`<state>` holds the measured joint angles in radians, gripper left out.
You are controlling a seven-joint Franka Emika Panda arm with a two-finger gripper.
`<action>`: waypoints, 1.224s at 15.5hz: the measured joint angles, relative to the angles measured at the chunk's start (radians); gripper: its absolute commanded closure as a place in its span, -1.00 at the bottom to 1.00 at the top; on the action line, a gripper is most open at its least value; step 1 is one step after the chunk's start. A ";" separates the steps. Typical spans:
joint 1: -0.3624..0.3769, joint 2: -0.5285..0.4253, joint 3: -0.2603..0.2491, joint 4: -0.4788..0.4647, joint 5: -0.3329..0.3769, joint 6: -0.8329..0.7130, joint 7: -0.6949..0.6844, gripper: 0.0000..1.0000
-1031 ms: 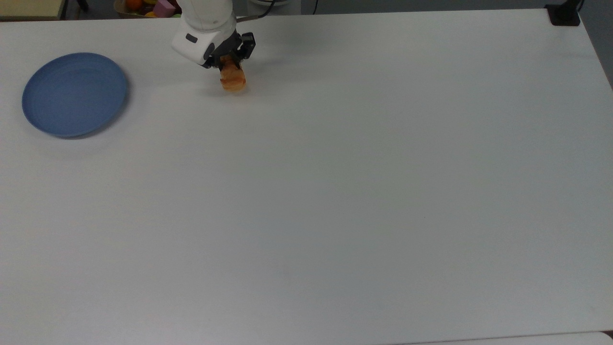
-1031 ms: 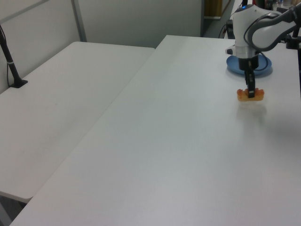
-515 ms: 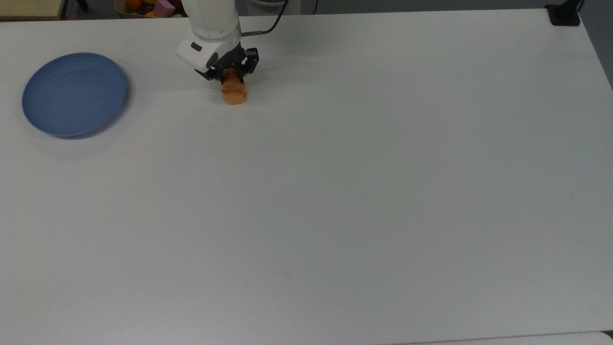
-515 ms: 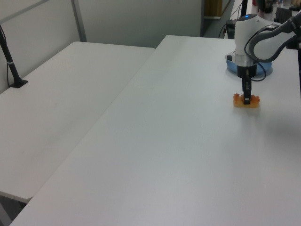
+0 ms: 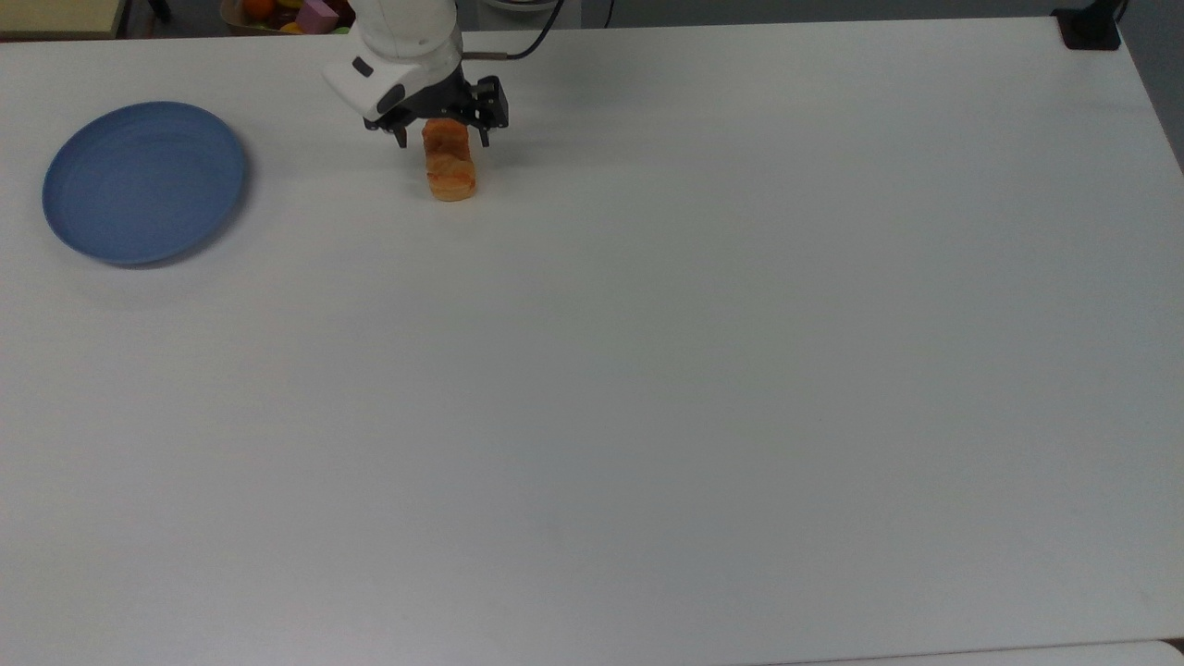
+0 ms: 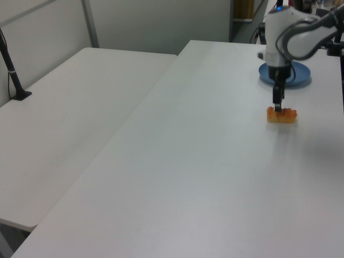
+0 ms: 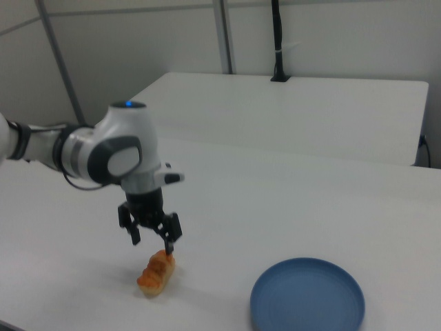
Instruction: Put the bread on the table
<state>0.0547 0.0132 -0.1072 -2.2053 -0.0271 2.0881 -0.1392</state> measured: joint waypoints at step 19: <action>-0.014 -0.033 0.177 0.600 0.070 -0.468 0.475 -1.00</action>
<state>0.0406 -0.0200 0.0694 -1.6055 0.0426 1.6200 0.3362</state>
